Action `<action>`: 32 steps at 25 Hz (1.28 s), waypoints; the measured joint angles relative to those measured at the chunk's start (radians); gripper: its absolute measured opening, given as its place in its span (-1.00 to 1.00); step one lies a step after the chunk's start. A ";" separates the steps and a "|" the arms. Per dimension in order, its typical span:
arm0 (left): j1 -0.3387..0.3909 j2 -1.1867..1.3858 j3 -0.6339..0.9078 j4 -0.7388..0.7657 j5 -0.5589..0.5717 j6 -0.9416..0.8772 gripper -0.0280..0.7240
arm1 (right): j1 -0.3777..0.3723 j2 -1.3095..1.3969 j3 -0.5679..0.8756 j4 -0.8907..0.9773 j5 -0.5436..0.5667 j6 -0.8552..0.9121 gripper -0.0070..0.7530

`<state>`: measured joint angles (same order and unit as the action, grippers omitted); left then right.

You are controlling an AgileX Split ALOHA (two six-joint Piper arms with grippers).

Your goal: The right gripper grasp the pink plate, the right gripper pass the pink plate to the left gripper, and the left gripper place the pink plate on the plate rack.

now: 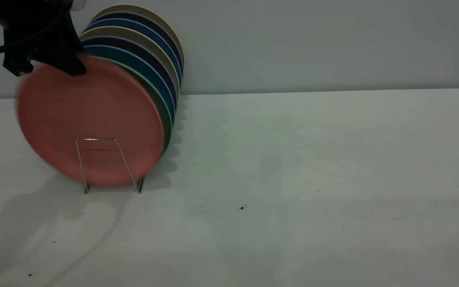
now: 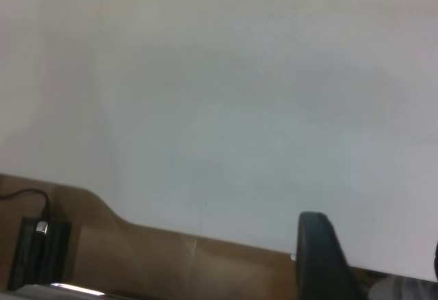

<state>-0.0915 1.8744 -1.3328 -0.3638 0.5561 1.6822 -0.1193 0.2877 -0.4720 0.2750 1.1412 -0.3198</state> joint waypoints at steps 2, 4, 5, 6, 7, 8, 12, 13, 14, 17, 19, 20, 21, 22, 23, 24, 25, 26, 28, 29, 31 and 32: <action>0.000 0.000 0.001 0.000 0.010 -0.010 -0.08 | 0.000 0.000 0.000 0.000 0.000 0.000 0.11; 0.000 -0.001 0.001 0.000 0.017 -0.030 0.08 | 0.000 0.000 0.000 0.000 0.000 0.000 0.11; 0.000 -0.003 0.001 0.000 0.022 -0.042 0.13 | 0.000 0.000 0.000 0.000 0.000 0.000 0.11; 0.000 -0.007 0.001 0.001 0.023 -0.052 0.18 | 0.000 0.000 0.000 0.000 0.000 0.000 0.11; 0.000 -0.014 0.001 0.001 0.025 -0.061 0.21 | 0.000 0.000 0.000 0.000 0.000 0.000 0.11; 0.000 -0.022 0.001 0.001 0.026 -0.070 0.23 | 0.000 0.000 0.000 0.000 0.000 0.000 0.11; 0.000 -0.086 0.001 0.002 0.054 -0.097 0.25 | 0.000 0.000 0.000 0.000 0.000 0.000 0.11; 0.000 -0.111 0.001 0.002 0.065 -0.109 0.25 | 0.000 0.000 0.000 0.000 0.000 0.000 0.11; 0.000 -0.139 0.002 0.002 0.081 -0.129 0.26 | 0.000 0.000 0.000 0.000 0.000 0.000 0.11; 0.000 -0.243 0.003 0.002 0.132 -0.228 0.26 | 0.000 0.000 0.000 0.000 0.000 0.000 0.11; 0.000 -0.329 0.003 0.005 0.175 -0.350 0.26 | 0.000 0.000 0.000 -0.005 -0.001 0.006 0.11; 0.000 -0.379 0.003 0.011 0.197 -0.411 0.26 | 0.000 0.000 0.000 -0.013 -0.001 0.016 0.11; 0.000 -0.430 0.003 0.023 0.229 -0.490 0.26 | 0.004 0.000 0.000 -0.026 -0.001 0.033 0.11; 0.000 -0.472 0.003 0.038 0.266 -0.569 0.26 | 0.014 0.000 0.000 -0.045 -0.002 0.050 0.11; 0.000 -0.520 0.003 0.055 0.308 -0.646 0.26 | 0.026 0.000 0.000 -0.064 -0.003 0.070 0.11; 0.000 -0.564 0.003 0.078 0.346 -0.706 0.26 | 0.035 0.000 0.000 -0.081 -0.004 0.089 0.11; 0.000 -0.603 0.003 0.104 0.395 -0.771 0.26 | 0.047 0.000 0.000 -0.091 -0.005 0.108 0.11; 0.000 -0.632 0.003 0.128 0.448 -0.832 0.26 | 0.059 0.000 0.000 -0.104 -0.008 0.118 0.11; 0.000 -0.687 0.003 0.180 0.550 -0.932 0.26 | 0.089 0.000 0.000 -0.116 -0.010 0.139 0.11; 0.000 -0.711 0.003 0.203 0.605 -0.982 0.26 | 0.105 0.000 0.000 -0.119 -0.010 0.144 0.11; 0.000 -0.751 0.005 0.238 0.612 -1.063 0.26 | 0.134 0.000 0.000 -0.125 -0.011 0.151 0.11; 0.000 -0.772 0.006 0.253 0.612 -1.105 0.26 | 0.151 0.000 0.000 -0.126 -0.012 0.153 0.11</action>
<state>-0.0915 1.1022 -1.3265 -0.1105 1.1677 0.5774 0.0319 0.2877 -0.4720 0.1488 1.1290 -0.1665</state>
